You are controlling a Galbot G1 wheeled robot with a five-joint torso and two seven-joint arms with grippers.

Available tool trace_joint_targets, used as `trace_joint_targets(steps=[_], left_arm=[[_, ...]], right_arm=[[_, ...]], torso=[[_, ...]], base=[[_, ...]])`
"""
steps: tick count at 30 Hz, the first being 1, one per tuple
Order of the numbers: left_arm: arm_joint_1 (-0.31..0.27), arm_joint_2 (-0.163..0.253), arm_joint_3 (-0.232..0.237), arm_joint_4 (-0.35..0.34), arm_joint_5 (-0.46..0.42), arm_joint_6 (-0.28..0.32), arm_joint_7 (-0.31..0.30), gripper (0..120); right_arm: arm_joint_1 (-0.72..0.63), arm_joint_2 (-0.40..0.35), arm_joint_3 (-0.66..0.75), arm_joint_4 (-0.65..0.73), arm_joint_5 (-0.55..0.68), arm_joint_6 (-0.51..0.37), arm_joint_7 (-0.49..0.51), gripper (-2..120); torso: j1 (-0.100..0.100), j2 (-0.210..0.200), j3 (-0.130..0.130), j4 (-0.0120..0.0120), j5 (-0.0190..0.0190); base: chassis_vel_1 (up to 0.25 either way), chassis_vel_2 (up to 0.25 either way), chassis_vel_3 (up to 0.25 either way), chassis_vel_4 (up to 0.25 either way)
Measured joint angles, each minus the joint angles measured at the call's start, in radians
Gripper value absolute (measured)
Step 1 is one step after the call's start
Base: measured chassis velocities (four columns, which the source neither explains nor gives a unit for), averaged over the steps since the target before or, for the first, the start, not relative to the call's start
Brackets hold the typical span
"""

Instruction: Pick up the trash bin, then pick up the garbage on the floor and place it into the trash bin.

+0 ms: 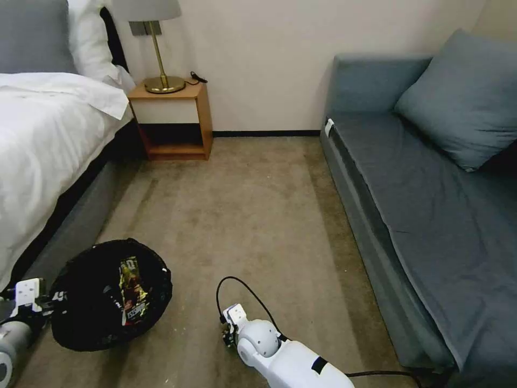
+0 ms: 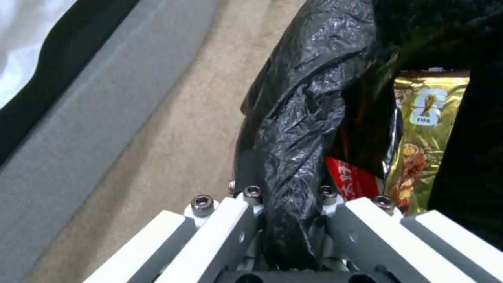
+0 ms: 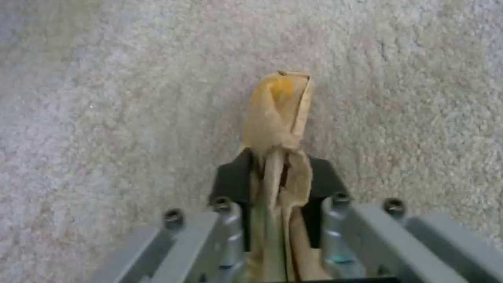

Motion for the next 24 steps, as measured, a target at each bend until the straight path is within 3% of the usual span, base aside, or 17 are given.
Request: trace_joint_targets(steps=[3, 13, 18, 20, 21, 24], left_arm=[[0.000, 0.000, 0.000, 0.002, 0.001, 0.000, 0.000, 3], [-0.003, -0.001, 0.005, 0.010, 0.004, 0.000, -0.002, 3], [-0.004, -0.001, 0.005, 0.012, 0.004, 0.000, -0.002, 3], [-0.004, -0.001, 0.005, 0.014, 0.005, 0.000, -0.003, 3], [-0.004, -0.001, 0.005, 0.014, 0.005, 0.000, -0.003, 3], [-0.009, -0.002, 0.012, 0.017, 0.007, 0.000, -0.004, 3]], right_arm=[[-0.003, -0.002, -0.003, 0.002, -0.006, 0.002, -0.002, 3], [-0.023, -0.046, 0.014, 0.100, 0.016, -0.005, 0.006, 1], [-0.028, -0.128, 0.042, 0.296, 0.090, 0.032, 0.041, 1], [-0.019, -0.182, 0.053, 0.443, 0.155, 0.061, 0.074, 1], [-0.019, -0.182, 0.053, 0.443, 0.155, 0.061, 0.074, 1], [0.015, -0.223, 0.048, 0.613, 0.222, 0.121, 0.087, 1]], torso=[[0.000, 0.000, 0.000, 0.0000, 0.0001], [0.000, 0.000, 0.000, 0.0000, 0.0001], [0.000, 0.000, 0.000, -0.0002, 0.0003], [0.000, 0.000, 0.000, -0.0002, 0.0001], [0.000, 0.000, 0.000, -0.0002, 0.0001], [0.000, 0.000, 0.000, -0.0003, 0.0001]], base=[[0.000, 0.000, 0.000, 0.000], [0.000, 0.000, 0.000, 0.000], [0.000, 0.000, 0.000, 0.000], [0.000, 0.000, 0.000, 0.000], [0.000, 0.000, 0.000, 0.000], [0.000, 0.000, 0.000, 0.000]])
